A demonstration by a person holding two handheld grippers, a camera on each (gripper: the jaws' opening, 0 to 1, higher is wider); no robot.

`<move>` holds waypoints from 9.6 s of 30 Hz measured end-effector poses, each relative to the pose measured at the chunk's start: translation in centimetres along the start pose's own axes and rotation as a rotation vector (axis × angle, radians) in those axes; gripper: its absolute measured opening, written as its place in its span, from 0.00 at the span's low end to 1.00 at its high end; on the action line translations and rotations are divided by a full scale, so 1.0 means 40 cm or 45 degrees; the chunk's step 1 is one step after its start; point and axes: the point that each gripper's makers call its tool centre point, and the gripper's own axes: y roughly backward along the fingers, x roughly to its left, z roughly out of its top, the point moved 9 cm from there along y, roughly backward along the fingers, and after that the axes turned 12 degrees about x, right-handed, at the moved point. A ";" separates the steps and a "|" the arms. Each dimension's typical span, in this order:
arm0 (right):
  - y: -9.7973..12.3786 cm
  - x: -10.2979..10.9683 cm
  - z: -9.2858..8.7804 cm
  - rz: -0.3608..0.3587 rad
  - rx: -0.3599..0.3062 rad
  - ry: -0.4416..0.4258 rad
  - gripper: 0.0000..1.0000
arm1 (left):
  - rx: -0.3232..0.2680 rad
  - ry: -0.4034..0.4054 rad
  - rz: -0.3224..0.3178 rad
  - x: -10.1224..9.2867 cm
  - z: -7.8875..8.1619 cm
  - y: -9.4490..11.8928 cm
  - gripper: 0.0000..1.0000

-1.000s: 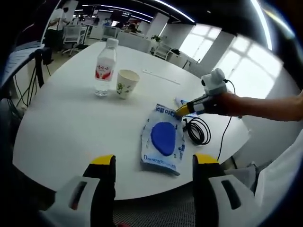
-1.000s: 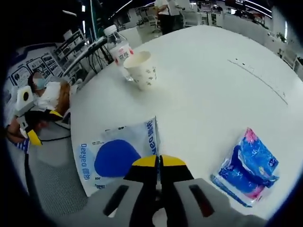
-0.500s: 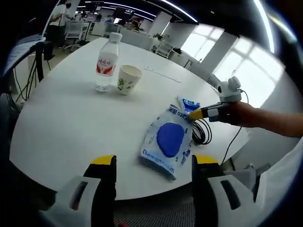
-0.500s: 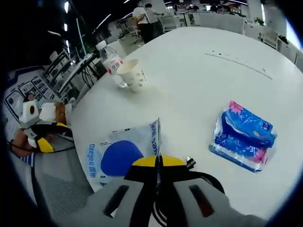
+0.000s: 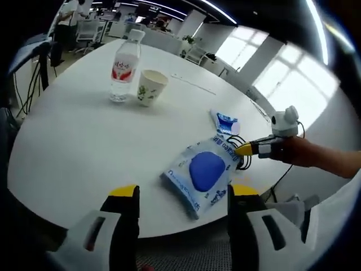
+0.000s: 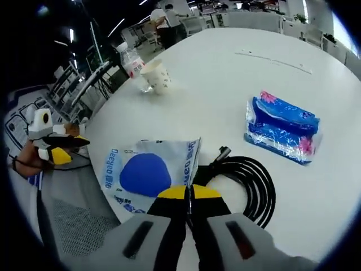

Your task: Arrange the tabletop items into an orderly group along one side of the table until the central work area is clear of visible clutter.

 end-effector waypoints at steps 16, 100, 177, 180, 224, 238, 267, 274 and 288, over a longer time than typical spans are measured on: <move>0.002 0.006 -0.014 -0.003 0.018 0.067 0.06 | 0.091 -0.057 0.018 -0.003 -0.009 -0.035 0.60; -0.001 0.066 0.026 0.035 -0.022 0.109 0.00 | 0.235 -0.027 -0.030 -0.009 -0.022 -0.133 0.03; -0.035 -0.223 0.165 -0.073 -0.142 -0.140 0.01 | 0.119 0.045 -0.086 0.050 0.359 -0.387 0.06; -0.035 -0.219 0.161 -0.056 -0.147 -0.144 0.02 | 0.124 0.056 -0.092 0.062 0.351 -0.380 0.15; -0.072 -0.209 0.193 -0.014 -0.204 -0.245 0.00 | -0.007 0.272 -0.081 0.110 0.357 -0.373 0.01; -0.074 -0.210 0.203 -0.013 -0.215 -0.263 0.01 | -0.032 0.307 -0.101 0.114 0.367 -0.373 0.03; 0.062 -0.259 0.082 -0.174 -0.283 -0.161 0.09 | -0.030 0.053 -0.052 0.116 0.301 -0.256 0.19; 0.102 -0.320 0.045 -0.282 -0.280 -0.222 0.09 | -0.008 -0.096 -0.027 0.108 0.293 -0.215 0.24; 0.127 -0.413 0.025 -0.422 -0.270 -0.374 0.09 | 0.012 -0.224 0.028 0.091 0.244 -0.143 0.28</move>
